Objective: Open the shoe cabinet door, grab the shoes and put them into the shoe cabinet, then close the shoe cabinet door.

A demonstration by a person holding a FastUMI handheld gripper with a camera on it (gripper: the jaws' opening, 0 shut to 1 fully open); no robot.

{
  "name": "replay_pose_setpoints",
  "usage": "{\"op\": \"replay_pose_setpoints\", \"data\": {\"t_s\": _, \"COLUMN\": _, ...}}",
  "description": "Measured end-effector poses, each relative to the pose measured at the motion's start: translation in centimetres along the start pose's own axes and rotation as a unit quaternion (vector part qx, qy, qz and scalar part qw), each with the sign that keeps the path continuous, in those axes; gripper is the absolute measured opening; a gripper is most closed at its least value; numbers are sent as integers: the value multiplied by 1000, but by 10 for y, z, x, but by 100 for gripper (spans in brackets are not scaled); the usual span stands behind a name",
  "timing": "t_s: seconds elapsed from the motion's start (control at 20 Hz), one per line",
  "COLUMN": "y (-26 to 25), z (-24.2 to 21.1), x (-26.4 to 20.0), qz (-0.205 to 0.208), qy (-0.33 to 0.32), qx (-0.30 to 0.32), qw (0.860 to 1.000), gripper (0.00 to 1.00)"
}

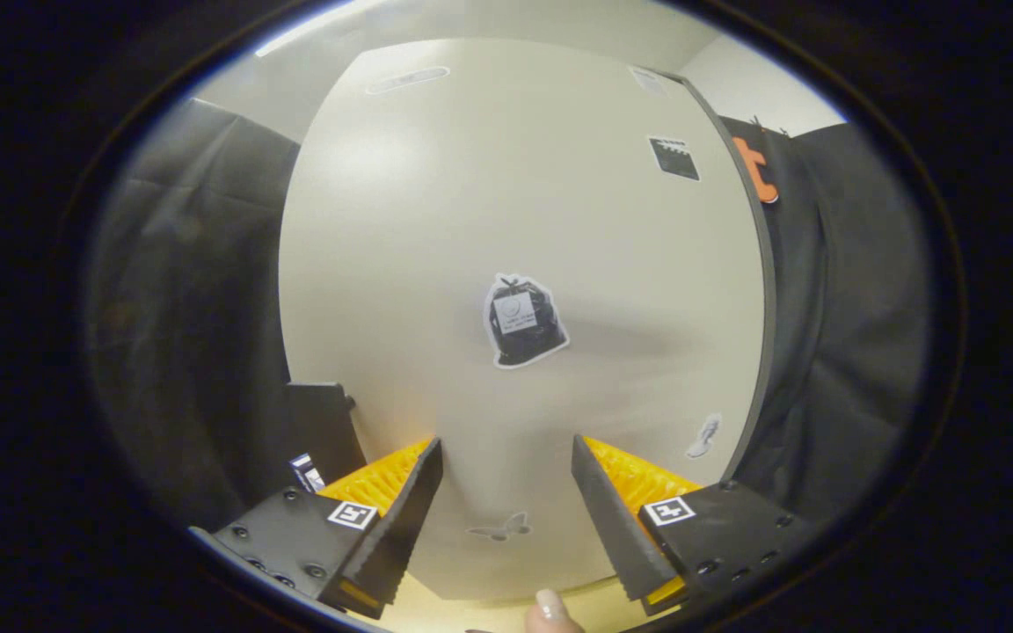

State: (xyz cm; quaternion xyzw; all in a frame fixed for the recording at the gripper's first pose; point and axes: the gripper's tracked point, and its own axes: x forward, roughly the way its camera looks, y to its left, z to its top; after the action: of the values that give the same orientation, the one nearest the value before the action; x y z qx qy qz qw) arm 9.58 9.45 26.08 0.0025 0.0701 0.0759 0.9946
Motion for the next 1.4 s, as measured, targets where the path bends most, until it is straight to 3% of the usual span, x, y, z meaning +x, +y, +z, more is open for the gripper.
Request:
{"op": "replay_pose_setpoints", "data": {"t_s": 0.65, "y": 10, "z": -6, "x": 5, "qz": -58, "qy": -10, "qx": 5, "qw": 998, "gripper": 94}}
{"op": "replay_pose_setpoints", "data": {"t_s": 1.4, "y": 13, "z": -6, "x": 10, "qz": -48, "qy": -12, "qx": 7, "qw": 999, "gripper": 94}}
